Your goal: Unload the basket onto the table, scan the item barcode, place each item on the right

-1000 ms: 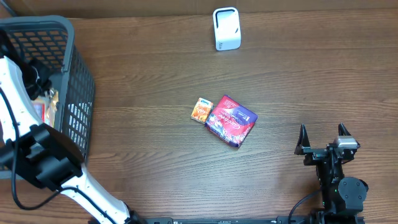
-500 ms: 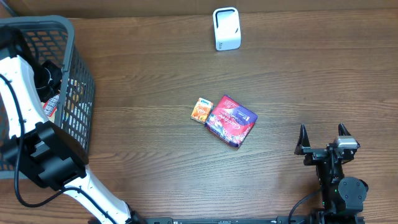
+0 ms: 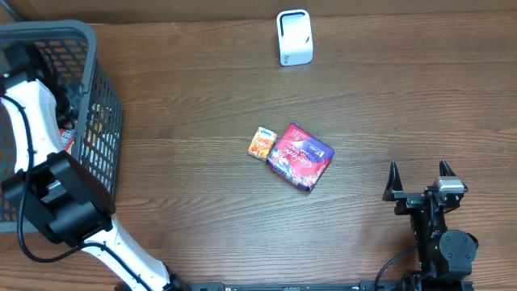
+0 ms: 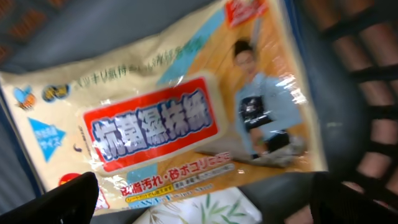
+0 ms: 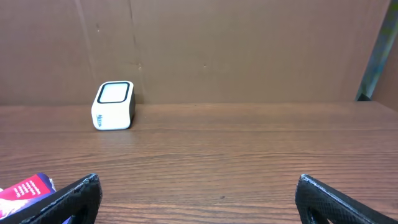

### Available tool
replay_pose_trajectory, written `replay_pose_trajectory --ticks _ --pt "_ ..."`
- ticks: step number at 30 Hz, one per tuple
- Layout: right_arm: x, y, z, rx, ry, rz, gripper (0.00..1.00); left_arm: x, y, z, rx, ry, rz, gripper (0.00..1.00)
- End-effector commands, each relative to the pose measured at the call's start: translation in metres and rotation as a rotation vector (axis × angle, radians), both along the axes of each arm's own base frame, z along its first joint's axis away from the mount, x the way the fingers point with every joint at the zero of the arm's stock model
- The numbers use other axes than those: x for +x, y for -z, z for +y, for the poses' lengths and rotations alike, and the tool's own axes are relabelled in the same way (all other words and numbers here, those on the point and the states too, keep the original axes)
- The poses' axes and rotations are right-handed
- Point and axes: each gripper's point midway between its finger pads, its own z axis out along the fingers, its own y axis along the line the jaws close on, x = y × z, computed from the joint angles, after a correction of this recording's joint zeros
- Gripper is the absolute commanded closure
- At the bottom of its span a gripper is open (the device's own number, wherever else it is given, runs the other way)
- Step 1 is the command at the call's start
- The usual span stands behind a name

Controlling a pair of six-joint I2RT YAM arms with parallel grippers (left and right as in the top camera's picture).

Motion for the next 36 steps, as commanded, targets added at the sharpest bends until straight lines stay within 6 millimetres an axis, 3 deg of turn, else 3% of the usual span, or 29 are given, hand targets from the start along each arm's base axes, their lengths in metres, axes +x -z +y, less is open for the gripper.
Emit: replay_pose_trajectory --ticks 1,6,11,20,25,30,34,36 --pt "0.000 0.001 -0.001 0.001 0.007 -0.006 0.00 -0.019 0.020 0.011 0.037 -0.044 0.065 0.00" --pt "0.000 0.001 -0.001 0.002 0.007 -0.006 0.00 -0.038 0.032 0.028 0.118 -0.062 0.138 0.00" --pt "0.000 0.001 -0.001 0.002 0.007 -0.005 0.00 -0.039 0.040 0.036 0.127 0.021 0.148 0.00" --pt "0.000 0.001 -0.001 0.002 0.007 -0.005 0.00 -0.025 0.082 0.007 -0.009 0.236 0.061 0.00" --pt "0.000 0.001 -0.001 0.002 0.007 -0.006 0.00 -0.035 0.103 -0.002 -0.034 0.258 0.075 0.00" --pt "0.000 0.001 -0.001 0.002 0.007 -0.005 0.00 -0.040 0.107 -0.005 -0.046 0.257 0.090 0.40" --pt "0.000 0.001 -0.001 0.002 0.007 -0.006 0.00 -0.042 0.107 -0.006 -0.053 0.257 0.097 0.53" --pt "0.000 0.001 -0.001 0.002 0.007 -0.006 0.00 -0.042 0.107 -0.006 -0.055 0.257 0.096 0.67"
